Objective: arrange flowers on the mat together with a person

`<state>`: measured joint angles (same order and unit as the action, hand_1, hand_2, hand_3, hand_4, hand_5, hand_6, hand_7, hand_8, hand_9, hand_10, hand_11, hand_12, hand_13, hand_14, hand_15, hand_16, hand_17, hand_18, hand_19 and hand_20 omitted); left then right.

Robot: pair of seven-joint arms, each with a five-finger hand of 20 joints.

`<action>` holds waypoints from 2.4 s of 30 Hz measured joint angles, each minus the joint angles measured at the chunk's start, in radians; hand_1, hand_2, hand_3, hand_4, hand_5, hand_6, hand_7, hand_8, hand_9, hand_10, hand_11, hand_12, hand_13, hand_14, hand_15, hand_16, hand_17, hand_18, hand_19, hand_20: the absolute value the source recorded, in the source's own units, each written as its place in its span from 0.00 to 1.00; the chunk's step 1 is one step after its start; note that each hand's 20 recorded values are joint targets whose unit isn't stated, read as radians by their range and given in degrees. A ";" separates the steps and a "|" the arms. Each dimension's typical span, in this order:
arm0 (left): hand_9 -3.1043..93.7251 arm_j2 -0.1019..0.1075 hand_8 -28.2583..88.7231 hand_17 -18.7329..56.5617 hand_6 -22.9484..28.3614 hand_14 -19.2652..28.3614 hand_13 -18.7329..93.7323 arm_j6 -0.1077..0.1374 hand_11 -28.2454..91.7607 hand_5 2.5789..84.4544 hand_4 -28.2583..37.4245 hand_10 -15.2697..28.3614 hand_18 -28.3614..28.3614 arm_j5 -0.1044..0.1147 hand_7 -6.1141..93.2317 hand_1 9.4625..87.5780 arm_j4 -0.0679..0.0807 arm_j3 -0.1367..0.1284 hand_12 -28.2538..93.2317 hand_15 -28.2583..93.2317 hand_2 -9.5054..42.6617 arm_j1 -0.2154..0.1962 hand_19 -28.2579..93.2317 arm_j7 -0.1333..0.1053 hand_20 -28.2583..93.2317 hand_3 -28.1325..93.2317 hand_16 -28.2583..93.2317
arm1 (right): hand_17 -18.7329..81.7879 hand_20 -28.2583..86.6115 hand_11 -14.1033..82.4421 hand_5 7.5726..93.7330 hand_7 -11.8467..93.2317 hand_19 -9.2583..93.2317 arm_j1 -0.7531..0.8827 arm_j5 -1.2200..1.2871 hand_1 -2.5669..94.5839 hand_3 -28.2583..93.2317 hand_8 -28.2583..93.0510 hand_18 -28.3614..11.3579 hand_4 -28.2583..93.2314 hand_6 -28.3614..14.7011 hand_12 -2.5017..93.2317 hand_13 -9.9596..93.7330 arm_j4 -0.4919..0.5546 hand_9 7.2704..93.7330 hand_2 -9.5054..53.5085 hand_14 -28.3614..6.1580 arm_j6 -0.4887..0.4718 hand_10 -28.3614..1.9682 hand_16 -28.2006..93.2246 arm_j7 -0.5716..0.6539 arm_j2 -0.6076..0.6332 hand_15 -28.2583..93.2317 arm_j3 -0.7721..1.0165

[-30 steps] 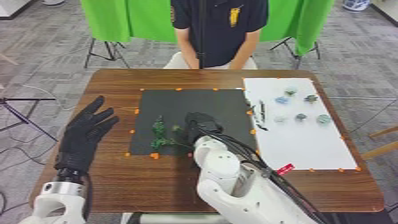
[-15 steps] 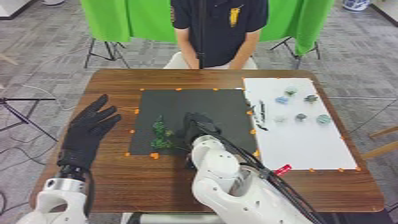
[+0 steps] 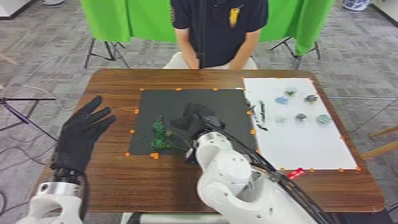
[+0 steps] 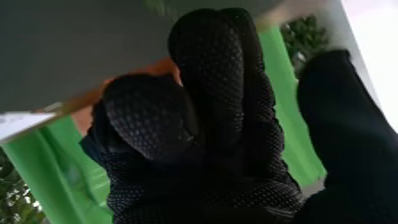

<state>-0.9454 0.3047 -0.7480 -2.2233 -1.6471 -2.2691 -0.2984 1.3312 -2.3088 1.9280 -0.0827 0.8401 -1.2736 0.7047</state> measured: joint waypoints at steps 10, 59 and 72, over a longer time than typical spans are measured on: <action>0.39 0.004 0.16 0.11 0.53 0.91 0.39 0.018 0.39 0.41 0.08 0.73 0.85 0.007 0.19 0.19 -0.007 -0.009 0.31 0.49 0.25 -0.021 0.55 -0.007 0.32 0.90 0.20 | 0.63 0.63 0.55 0.88 0.22 1.00 0.104 0.091 0.27 0.74 0.14 0.00 0.06 0.53 0.26 0.92 0.096 0.99 0.37 0.43 -0.075 0.44 0.40 -0.004 0.140 0.79 0.094; 0.39 0.010 0.16 0.11 0.53 0.91 0.39 0.021 0.39 0.41 0.08 0.73 0.85 0.004 0.19 0.19 -0.007 -0.014 0.31 0.49 0.25 -0.008 0.55 0.011 0.32 0.90 0.20 | 0.63 0.65 0.56 0.91 0.24 1.00 0.195 0.113 0.23 0.75 0.14 0.00 0.06 0.54 0.24 0.92 0.127 0.99 0.40 0.42 -0.157 0.43 0.40 -0.049 0.048 0.79 0.183; 0.40 0.013 0.16 0.13 0.52 0.96 0.42 0.020 0.40 0.41 0.06 0.74 0.89 0.012 0.19 0.18 0.000 -0.004 0.31 0.62 0.25 -0.005 0.60 -0.034 0.34 0.90 0.17 | 0.34 0.53 0.45 0.66 0.26 0.76 0.418 0.695 0.17 0.87 0.13 0.16 0.02 0.54 0.20 0.56 0.242 0.66 0.41 0.22 0.212 0.24 0.31 -0.457 0.215 0.71 0.672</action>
<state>-0.9327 0.3250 -0.7363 -2.2236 -1.6509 -2.2738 -0.3326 1.7497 -1.6133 2.1697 0.1296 0.3827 -1.0587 1.3767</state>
